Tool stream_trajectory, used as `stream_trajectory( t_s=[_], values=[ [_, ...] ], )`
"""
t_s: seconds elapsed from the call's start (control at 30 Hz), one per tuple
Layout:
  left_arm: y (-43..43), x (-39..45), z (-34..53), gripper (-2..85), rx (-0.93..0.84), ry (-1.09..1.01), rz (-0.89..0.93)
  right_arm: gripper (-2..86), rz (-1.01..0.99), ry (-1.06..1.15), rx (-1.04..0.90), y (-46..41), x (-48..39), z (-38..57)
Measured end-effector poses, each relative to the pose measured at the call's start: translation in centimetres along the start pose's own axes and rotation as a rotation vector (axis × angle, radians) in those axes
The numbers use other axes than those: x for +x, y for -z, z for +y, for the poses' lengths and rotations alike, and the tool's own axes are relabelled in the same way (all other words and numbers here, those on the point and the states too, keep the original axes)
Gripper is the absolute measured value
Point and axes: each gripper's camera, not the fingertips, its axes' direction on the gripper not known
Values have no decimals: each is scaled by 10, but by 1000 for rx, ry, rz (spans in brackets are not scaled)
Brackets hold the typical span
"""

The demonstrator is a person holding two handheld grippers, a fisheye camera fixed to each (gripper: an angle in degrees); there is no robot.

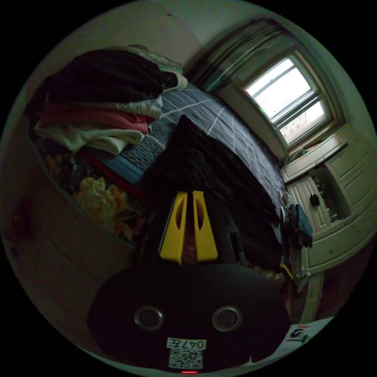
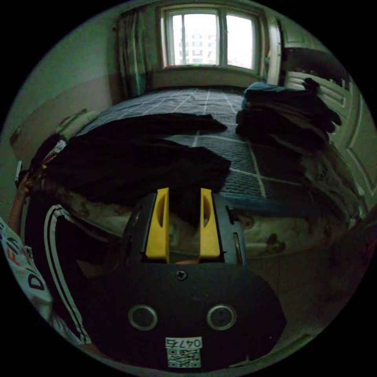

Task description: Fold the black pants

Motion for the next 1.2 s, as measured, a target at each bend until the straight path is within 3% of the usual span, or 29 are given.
stream_trajectory(
  t_s=[0.1,0.37,0.6,0.77,0.93,1.2],
  values=[
    [6,10,-9,-1,30,-29,18,21,-104,83,-83,-17,2,-10],
    [28,52,-27,-9,80,-107,-34,-2,-101,117,80,25,5,-21],
    [-2,66,-43,-8,-46,-88,-113,-2,-172,131,-125,-13,9,-43],
    [-14,97,-61,-8,-3,-124,-77,-2,-166,114,-55,-19,-3,-55],
    [-31,146,-104,-8,34,-208,-54,-3,-120,109,82,-12,-1,-125],
    [-115,240,-204,-8,12,-330,-135,-3,120,185,86,-80,-21,-291]
  ],
)
